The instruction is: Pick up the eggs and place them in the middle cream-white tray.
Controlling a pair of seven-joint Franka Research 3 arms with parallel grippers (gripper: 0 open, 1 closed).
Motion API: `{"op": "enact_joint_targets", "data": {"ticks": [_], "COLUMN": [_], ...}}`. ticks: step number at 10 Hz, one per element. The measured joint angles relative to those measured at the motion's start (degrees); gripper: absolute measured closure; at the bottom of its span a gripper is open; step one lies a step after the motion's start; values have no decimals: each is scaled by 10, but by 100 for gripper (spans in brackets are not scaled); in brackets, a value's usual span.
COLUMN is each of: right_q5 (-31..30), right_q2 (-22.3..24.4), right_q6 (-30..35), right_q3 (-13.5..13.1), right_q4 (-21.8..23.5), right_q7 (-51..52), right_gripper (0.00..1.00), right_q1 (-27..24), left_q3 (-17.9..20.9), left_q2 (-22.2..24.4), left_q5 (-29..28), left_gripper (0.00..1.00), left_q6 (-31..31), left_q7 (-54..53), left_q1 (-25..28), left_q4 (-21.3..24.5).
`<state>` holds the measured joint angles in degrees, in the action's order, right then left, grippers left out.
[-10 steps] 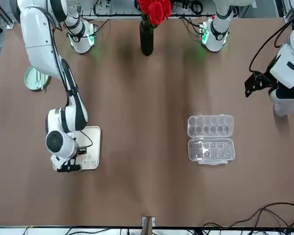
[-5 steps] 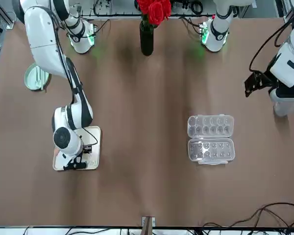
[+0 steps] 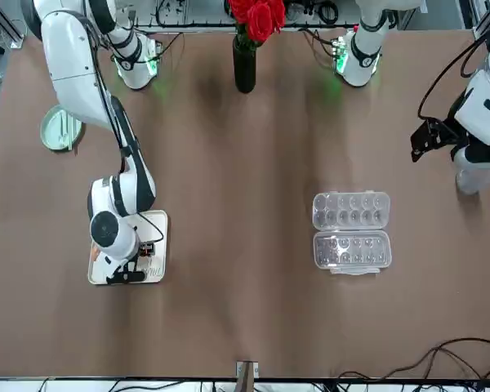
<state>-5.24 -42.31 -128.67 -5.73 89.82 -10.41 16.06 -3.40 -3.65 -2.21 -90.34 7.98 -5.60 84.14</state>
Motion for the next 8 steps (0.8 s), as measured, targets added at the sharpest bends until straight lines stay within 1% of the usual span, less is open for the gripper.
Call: {"op": "enact_joint_targets", "data": {"ticks": [1, 2, 3, 5, 6, 8], "right_q5": [-2, -3, -5, -4, -4, -4], "right_q2": [1, 2, 6, 20, 29, 50], "right_q6": [4, 24, 69, 186, 229, 268], "right_q3": [-1, -2, -4, -5, -5, -6], "right_q4": [0, -5, -25, -107, -139, -175], "right_q7": [0, 1, 6, 29, 38, 43], "right_gripper": [1, 0, 0, 0, 0, 0], "right_q1": [-2, -3, -7, -31, -46, -70], "left_q3": [0, 0, 0, 0, 0, 1], "left_q2": [0, 0, 0, 0, 0, 0], "left_q5": [0, 1, 5, 23, 33, 39], "left_gripper": [0, 0, 0, 0, 0, 0], "left_q6": [0, 0, 2, 5, 5, 5], "left_q7": [0, -1, -7, -19, -22, -23], "left_q1": [0, 0, 0, 0, 2, 7], "left_q4": [0, 0, 0, 0, 0, 0]}}
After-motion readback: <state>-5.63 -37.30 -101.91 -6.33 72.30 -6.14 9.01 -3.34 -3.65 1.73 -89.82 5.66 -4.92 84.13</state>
